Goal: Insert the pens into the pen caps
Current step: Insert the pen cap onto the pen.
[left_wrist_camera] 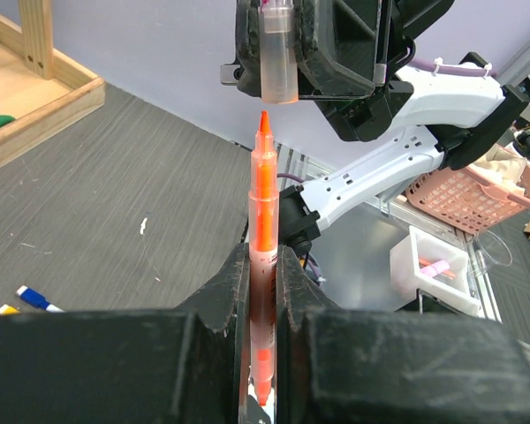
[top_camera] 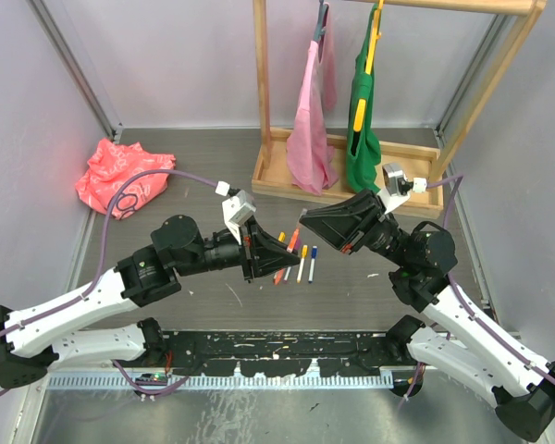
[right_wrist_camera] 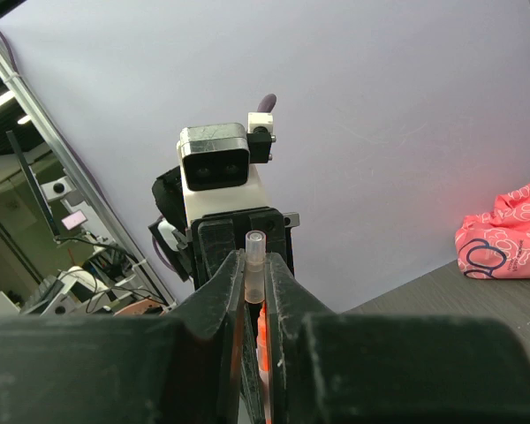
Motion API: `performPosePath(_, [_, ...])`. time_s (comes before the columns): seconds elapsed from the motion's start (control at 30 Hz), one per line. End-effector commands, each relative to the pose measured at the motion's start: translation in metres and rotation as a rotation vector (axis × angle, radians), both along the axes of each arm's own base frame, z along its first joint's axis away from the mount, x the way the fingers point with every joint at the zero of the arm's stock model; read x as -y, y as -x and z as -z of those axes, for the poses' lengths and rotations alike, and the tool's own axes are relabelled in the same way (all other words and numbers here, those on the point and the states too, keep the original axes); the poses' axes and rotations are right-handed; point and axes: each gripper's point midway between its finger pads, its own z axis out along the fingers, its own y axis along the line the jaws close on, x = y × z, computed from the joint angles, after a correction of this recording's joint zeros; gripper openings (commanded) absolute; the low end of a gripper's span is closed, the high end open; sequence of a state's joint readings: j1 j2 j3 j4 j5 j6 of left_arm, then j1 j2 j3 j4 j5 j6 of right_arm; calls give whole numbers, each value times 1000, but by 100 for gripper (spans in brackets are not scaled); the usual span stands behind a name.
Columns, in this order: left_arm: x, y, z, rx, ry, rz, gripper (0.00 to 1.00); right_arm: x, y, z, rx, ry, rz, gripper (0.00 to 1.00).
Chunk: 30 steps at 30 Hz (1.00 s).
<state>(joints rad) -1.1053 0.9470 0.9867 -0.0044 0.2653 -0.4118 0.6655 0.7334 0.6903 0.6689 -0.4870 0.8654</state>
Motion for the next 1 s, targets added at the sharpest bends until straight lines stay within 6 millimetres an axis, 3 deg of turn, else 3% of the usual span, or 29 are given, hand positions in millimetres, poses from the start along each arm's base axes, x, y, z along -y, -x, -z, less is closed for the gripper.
performPosePath(0.0, [-5, 2, -30, 40, 84, -5, 0, 4, 12, -11, 43, -26, -27, 0])
performPosePath(0.97, [-4, -5, -34, 44, 105, -40, 0, -2, 10, 26, -40, 19, -57, 1])
